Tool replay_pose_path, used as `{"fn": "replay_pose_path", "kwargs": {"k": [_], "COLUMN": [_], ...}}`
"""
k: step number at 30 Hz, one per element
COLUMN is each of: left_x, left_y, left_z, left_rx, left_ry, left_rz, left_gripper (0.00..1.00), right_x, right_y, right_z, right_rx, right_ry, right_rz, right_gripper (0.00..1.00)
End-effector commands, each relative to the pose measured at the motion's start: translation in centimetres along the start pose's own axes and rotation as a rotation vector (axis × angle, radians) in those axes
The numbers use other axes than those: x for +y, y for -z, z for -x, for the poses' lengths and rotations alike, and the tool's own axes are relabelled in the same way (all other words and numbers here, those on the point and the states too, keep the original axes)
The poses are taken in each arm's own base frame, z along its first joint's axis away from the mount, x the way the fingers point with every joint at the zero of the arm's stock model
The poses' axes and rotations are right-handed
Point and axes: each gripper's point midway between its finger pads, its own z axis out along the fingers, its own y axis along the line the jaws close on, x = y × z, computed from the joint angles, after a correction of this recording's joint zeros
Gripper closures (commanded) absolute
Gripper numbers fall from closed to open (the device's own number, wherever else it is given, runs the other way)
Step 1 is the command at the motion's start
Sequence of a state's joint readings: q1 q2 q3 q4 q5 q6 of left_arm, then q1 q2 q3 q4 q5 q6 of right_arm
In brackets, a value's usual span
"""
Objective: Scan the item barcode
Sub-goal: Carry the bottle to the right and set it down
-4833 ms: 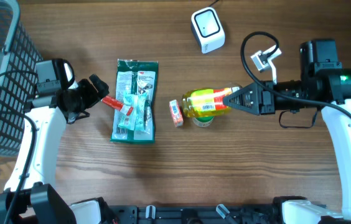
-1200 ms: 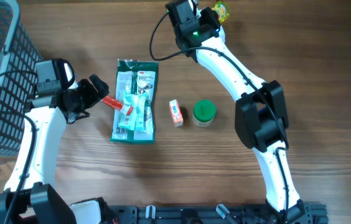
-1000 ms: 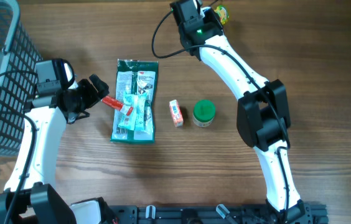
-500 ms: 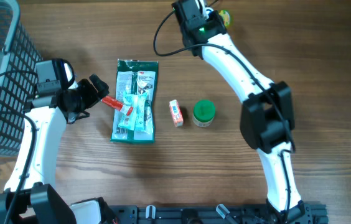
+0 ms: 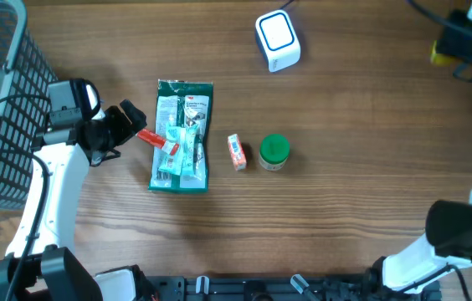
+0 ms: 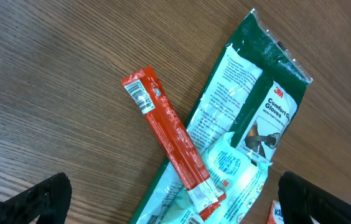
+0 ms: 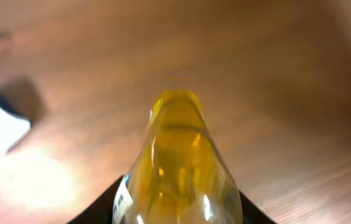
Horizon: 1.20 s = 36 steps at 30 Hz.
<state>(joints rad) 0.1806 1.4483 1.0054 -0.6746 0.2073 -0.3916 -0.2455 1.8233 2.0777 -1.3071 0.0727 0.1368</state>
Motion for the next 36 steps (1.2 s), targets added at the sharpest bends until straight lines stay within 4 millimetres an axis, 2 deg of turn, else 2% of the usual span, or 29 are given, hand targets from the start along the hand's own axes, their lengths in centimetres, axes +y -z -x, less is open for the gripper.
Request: {"fn": "replay_pose_path", "kwargs": {"k": [1,3,6,10,16,17,19,20,22,26,29,31,33,36], "left_x": [-0.3,-0.3,-0.3,-0.3,-0.3,-0.3,-0.3,-0.3,-0.3,-0.3,-0.3,-0.3,-0.3,-0.3], "left_y": [0.4,0.4,0.4,0.4,0.4,0.4,0.4,0.4,0.4,0.4,0.4,0.4,0.4,0.4], "left_z": [0.4,0.4,0.4,0.4,0.4,0.4,0.4,0.4,0.4,0.4,0.4,0.4,0.4,0.4], "left_rx": [-0.013,-0.013,-0.013,-0.013,-0.013,-0.013,-0.013,-0.013,-0.013,-0.013,-0.013,-0.013,-0.013,-0.013], "left_ry": [0.007,0.007,0.007,0.007,0.007,0.007,0.007,0.007,0.007,0.007,0.007,0.007,0.007,0.007], "left_rz": [-0.012,-0.012,-0.012,-0.012,-0.012,-0.012,-0.012,-0.012,-0.012,-0.012,-0.012,-0.012,-0.012,-0.012], "left_gripper": [0.00,0.00,0.00,0.00,0.00,0.00,0.00,0.00,0.00,0.00,0.00,0.00,0.00,0.00], "right_x": [-2.2,-4.3,-6.2,-7.0,-8.4,-8.4,-8.4,-8.4,-8.4,-8.3,-8.4,-8.3,-8.3,-7.2], "right_y": [-5.4,-8.3,-11.2,-12.9,-13.9,-14.0,-14.1,-14.2,-14.2,-14.2,-14.1,-13.1,-10.7,-5.7], "right_z": [-3.9,-5.8,-7.8,-8.7,-9.5,-9.5,-9.6,-9.6,-9.7,-10.0,-10.1,-9.4,-7.8,-5.1], "right_rx": [0.188,0.233,0.254,0.250,0.248,0.247,0.248,0.250,0.254,0.265,0.267,0.259,0.234,0.169], "right_ry": [-0.117,-0.157,-0.202,-0.210,-0.199,-0.199,-0.199,-0.199,-0.200,-0.199,-0.199,-0.199,-0.198,-0.189], "right_rz": [0.069,0.036,0.017,-0.001,-0.082,-0.082,-0.082,-0.082,-0.082,-0.083,-0.084,-0.083,-0.080,-0.053], "right_gripper": [0.93,0.91,0.91,0.90,0.88,0.84,0.69,0.57,0.41,0.05,0.03,0.03,0.04,0.11]}}
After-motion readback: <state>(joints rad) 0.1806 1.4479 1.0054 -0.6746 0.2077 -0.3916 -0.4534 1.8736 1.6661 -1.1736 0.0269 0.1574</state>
